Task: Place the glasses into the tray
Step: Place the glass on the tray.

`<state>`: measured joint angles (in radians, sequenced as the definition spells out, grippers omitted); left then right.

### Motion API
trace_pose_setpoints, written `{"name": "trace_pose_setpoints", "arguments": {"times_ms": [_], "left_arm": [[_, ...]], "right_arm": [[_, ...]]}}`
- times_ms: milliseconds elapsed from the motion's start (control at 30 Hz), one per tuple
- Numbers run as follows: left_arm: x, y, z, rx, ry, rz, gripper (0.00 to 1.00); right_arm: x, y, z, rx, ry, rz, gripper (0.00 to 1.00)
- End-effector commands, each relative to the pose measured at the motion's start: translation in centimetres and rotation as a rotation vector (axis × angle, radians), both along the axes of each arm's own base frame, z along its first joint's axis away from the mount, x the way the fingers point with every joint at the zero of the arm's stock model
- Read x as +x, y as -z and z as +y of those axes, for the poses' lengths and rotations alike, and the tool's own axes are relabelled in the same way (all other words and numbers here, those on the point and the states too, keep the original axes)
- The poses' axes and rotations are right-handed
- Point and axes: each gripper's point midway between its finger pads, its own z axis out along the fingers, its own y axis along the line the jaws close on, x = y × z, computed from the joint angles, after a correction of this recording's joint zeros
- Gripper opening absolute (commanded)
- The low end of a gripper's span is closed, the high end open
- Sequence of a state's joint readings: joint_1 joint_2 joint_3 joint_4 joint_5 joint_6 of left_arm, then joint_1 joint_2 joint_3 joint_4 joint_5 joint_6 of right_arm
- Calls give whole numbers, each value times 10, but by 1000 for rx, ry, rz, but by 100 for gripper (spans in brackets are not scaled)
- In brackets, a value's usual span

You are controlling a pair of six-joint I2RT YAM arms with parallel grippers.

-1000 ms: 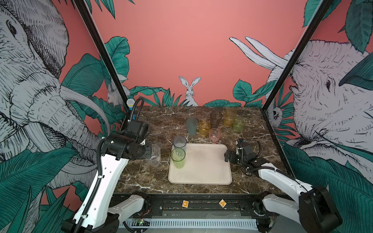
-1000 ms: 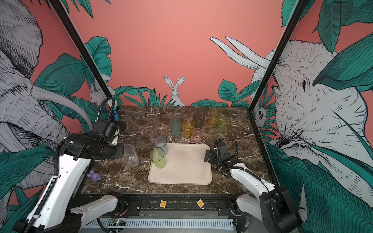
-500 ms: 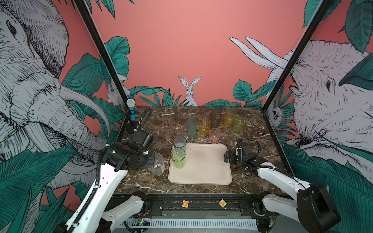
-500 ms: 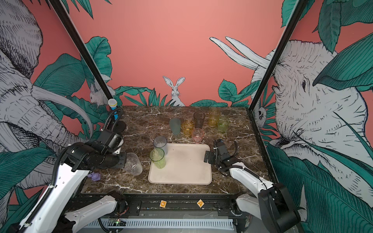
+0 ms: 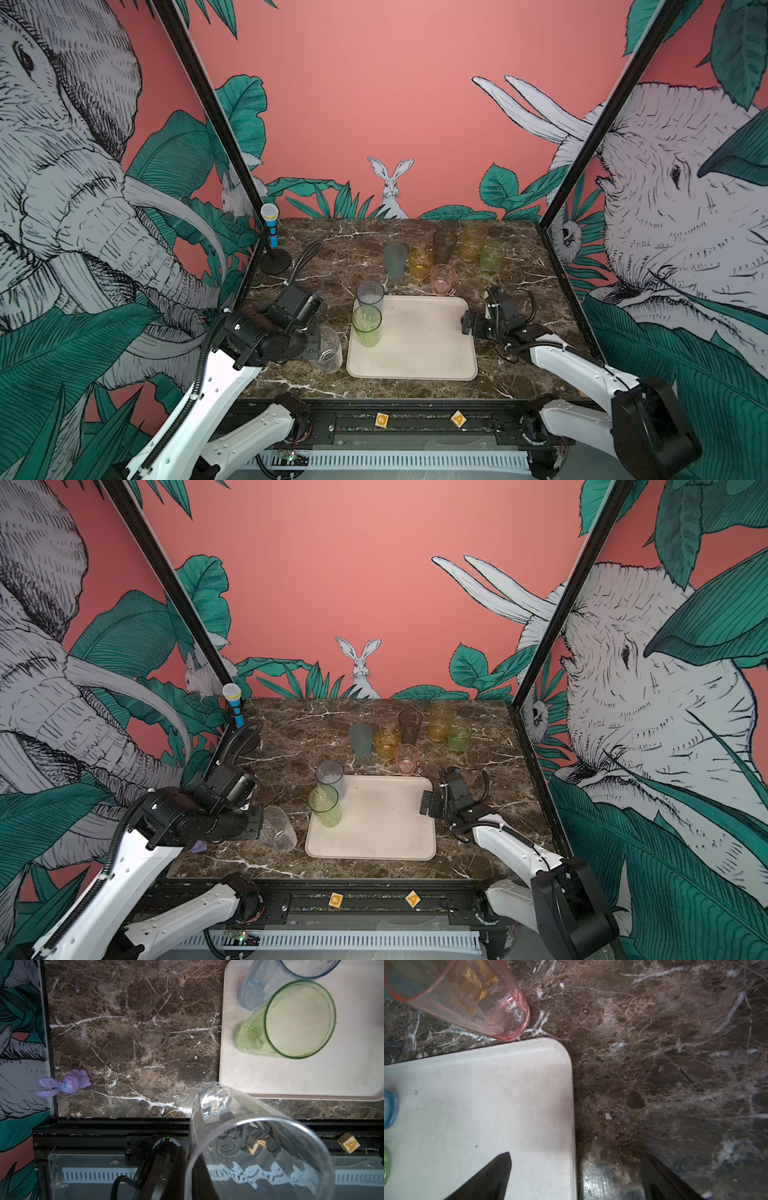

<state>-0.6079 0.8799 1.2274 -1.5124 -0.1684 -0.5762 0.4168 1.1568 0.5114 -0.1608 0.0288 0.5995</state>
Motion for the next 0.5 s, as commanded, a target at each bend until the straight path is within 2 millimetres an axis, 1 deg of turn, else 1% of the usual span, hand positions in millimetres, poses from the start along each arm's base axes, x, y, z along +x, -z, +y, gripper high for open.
{"name": "trace_pose_setpoints", "arguments": {"times_ms": [0, 167, 233, 333, 467], "left_arm": [[-1, 6, -2, -21, -30, 1, 0], [-1, 13, -10, -12, -8, 4, 0], [1, 12, -10, -6, -11, 1, 0], [1, 12, -17, -5, 18, -13, 0], [2, 16, -23, 10, 36, -13, 0]], "right_arm": [[8, -11, 1, 14, 14, -39, 99], [8, -11, 1, 14, 16, -42, 99], [8, -11, 0, 14, 17, -42, 99], [8, -12, -1, 14, 21, -43, 99], [8, -12, 0, 12, 20, -43, 99]]}}
